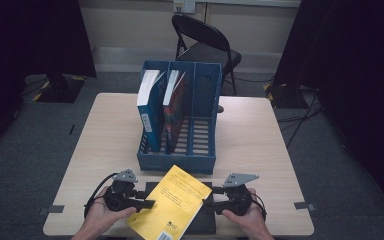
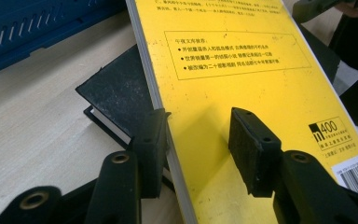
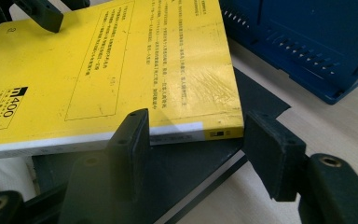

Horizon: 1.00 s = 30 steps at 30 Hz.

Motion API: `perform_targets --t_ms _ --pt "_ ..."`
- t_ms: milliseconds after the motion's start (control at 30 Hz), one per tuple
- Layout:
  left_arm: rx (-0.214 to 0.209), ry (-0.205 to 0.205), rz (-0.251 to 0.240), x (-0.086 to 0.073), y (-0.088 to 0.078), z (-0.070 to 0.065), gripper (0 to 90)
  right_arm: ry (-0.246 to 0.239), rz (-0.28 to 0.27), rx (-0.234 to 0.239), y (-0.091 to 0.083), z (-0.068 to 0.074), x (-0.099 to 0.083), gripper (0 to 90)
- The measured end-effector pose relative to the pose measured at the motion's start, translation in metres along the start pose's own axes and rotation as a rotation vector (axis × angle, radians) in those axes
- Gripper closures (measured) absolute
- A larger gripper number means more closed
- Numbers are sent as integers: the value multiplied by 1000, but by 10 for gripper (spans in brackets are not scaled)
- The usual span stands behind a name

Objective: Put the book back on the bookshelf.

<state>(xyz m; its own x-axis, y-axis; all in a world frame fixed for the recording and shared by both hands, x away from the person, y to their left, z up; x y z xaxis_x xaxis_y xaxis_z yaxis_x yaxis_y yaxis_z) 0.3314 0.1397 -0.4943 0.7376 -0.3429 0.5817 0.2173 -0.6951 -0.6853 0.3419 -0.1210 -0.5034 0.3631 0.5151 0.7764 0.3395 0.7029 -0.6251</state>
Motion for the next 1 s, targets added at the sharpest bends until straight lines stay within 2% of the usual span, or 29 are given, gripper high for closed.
perform_targets --t_ms 67,167,267,367,400,467,500,600,667,733,867,1000 --pt "6 -11 -8 5 4 0 543 3 2 -4 0 0 0 418" --pt "43 5 -26 14 12 -2 511 12 5 -6 -1 0 0 423" --pt "32 -16 -39 22 18 1 511 22 -6 -10 -4 1 0 442" --pt "45 6 -50 26 21 1 519 31 -20 -13 -12 2 -1 567" --pt "44 -2 -52 26 21 1 519 34 -19 -5 -13 3 -2 589" --pt "39 -10 -52 24 20 1 523 24 -2 11 -13 6 -6 654" --pt "36 -21 -49 23 20 1 525 19 7 13 -12 8 -7 663" --pt "29 -14 -35 17 16 -1 520 8 21 -1 -6 10 -4 680" --pt "2 -21 -23 10 13 -3 517 10 24 -17 -4 8 -2 694" --pt "-20 -36 -26 3 10 -5 515 18 19 -5 -2 4 -1 707" --pt "5 -34 -20 -7 4 -11 512 18 19 -10 4 0 4 707" --pt "-11 -46 -13 -13 0 -12 520 19 18 -17 11 -4 10 707"
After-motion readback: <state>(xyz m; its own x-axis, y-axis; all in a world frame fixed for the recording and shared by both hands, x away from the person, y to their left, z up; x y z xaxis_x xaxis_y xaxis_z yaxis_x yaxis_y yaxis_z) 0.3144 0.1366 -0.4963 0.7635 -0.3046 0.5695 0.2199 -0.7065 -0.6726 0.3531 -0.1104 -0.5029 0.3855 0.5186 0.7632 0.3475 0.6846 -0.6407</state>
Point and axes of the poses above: each handheld gripper's, and its own axes: y roughly forward along the jaws, x roughly out of its top, z roughly to its left, the point moved 7 cm from there along y, roughly forward along the jaws, and after that the axes turned 9 degrees about -y, right-handed, at the moved point
